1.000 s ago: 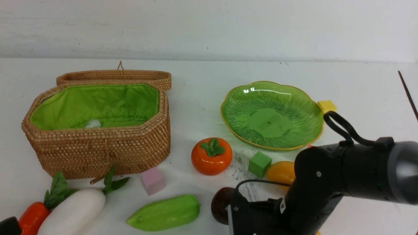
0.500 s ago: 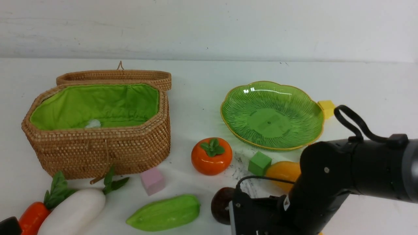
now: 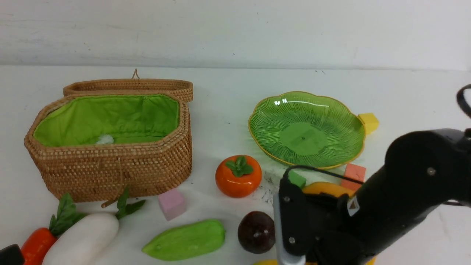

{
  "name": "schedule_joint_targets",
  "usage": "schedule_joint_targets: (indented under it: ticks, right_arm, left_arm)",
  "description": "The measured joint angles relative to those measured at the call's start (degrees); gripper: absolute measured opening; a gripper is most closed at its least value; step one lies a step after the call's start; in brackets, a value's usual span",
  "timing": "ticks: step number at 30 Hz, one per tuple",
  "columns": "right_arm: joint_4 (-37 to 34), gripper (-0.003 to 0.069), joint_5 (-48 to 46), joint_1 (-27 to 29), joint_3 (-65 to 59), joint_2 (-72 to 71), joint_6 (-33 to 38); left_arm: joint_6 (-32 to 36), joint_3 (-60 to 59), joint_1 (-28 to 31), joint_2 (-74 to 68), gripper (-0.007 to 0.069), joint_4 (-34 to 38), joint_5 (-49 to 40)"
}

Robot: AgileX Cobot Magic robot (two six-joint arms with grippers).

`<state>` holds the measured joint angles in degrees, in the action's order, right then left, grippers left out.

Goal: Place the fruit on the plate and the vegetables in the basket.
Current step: Use the right arm to grab a banana and put it into the right plate

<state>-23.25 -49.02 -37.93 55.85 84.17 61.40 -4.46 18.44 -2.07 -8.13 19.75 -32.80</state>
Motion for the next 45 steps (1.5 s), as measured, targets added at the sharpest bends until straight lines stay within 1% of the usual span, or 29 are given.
schedule_joint_targets:
  ticks: [1,4,6,8,10,11,13,14,15,16,17,22,29,35,45]
  right_arm:
    - [0.7,0.0313,0.0,0.1,0.3,-0.3,-0.6]
    - [3.5,0.0313,-0.2,1.6,2.5,-1.2,-5.7]
    - [4.5,0.0313,-0.1,4.0,4.4,-1.1,-8.8]
    - [4.6,0.0313,-0.1,6.9,6.5,-0.5,-10.5]
    - [4.3,0.0313,-0.4,10.7,10.9,1.2,-13.0]
    - [4.1,0.0313,-0.5,11.8,12.8,2.2,-13.8]
    - [2.4,0.0313,-1.2,15.3,18.7,5.8,-17.0]
    - [2.3,0.0313,-1.3,15.9,19.2,6.2,-17.5]
    - [1.0,0.0313,-1.5,17.5,23.6,9.3,-19.2]
    - [0.7,0.0313,-1.6,17.8,24.2,9.7,-19.6]
    - [-0.5,0.0313,-1.6,19.1,29.3,13.6,-21.2]
    - [-1.3,0.0313,-1.1,19.7,36.9,21.9,-23.0]
    - [-1.1,0.0313,2.8,19.8,37.4,30.0,-23.2]
    - [-1.1,0.0313,3.5,19.8,37.4,33.5,-23.4]
    - [-1.1,0.0313,4.3,19.8,37.4,34.5,-23.5]
  left_arm:
    - [0.0,0.0,0.0,0.0,0.0239,0.0,0.0]
    - [0.0,0.0,0.0,0.0,0.0239,0.0,0.0]
    - [0.0,0.0,0.0,0.0,0.0239,0.0,0.0]
    - [0.0,0.0,0.0,0.0,0.0239,0.0,0.0]
    - [0.0,0.0,0.0,0.0,0.0239,0.0,0.0]
    - [0.0,0.0,0.0,0.0,0.0239,0.0,0.0]
    - [0.0,0.0,0.0,0.0,0.0239,0.0,0.0]
    - [0.0,0.0,0.0,0.0,0.0239,0.0,0.0]
    - [0.0,0.0,0.0,0.0,0.0239,0.0,0.0]
    - [0.0,0.0,0.0,0.0,0.0239,0.0,0.0]
    - [0.0,0.0,0.0,0.0,0.0239,0.0,0.0]
    - [0.0,0.0,0.0,0.0,0.0239,0.0,0.0]
    - [0.0,0.0,0.0,0.0,0.0239,0.0,0.0]
    - [0.0,0.0,0.0,0.0,0.0239,0.0,0.0]
    - [0.0,0.0,0.0,0.0,0.0239,0.0,0.0]
